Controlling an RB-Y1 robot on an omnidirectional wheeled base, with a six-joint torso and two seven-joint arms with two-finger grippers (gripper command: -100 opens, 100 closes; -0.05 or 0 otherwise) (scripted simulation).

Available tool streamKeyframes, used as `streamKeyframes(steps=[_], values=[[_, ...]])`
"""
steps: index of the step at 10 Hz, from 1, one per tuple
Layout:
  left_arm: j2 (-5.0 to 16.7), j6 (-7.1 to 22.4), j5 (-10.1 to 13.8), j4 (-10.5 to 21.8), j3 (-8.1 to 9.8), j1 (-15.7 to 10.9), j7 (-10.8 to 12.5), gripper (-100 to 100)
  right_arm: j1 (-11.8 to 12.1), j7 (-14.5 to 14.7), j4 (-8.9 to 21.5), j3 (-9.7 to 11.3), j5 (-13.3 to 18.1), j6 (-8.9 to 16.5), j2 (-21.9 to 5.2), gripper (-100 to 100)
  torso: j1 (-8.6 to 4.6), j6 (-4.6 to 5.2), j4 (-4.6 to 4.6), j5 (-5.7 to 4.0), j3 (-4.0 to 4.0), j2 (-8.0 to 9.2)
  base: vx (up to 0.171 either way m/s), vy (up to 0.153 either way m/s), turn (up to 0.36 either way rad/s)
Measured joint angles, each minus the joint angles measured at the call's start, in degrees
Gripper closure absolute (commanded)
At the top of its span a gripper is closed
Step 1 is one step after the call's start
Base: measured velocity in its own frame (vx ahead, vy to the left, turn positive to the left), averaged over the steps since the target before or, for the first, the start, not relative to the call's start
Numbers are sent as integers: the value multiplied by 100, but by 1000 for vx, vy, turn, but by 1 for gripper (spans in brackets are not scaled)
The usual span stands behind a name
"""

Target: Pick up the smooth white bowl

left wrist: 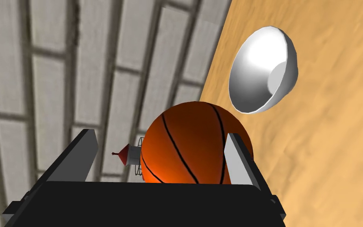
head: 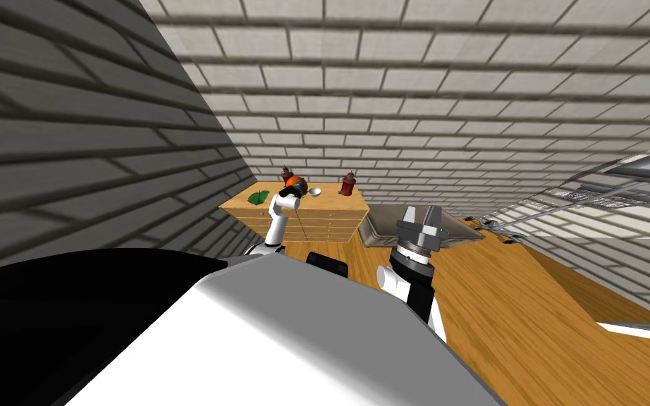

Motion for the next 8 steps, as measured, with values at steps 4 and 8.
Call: streamKeyframes(steps=[4, 8], values=[[-49, 617, -81, 174, 24, -239, 56, -100, 1, 0, 0, 0, 0, 0, 0, 0, -3, -3, -1, 0, -2, -4, 23, 36, -96], [-62, 1229, -130, 375, 75, -509, 99, -100, 0, 0, 0, 0, 0, 0, 0, 0, -5, -1, -1, -1, -2, -3, 22, 36, -71]])
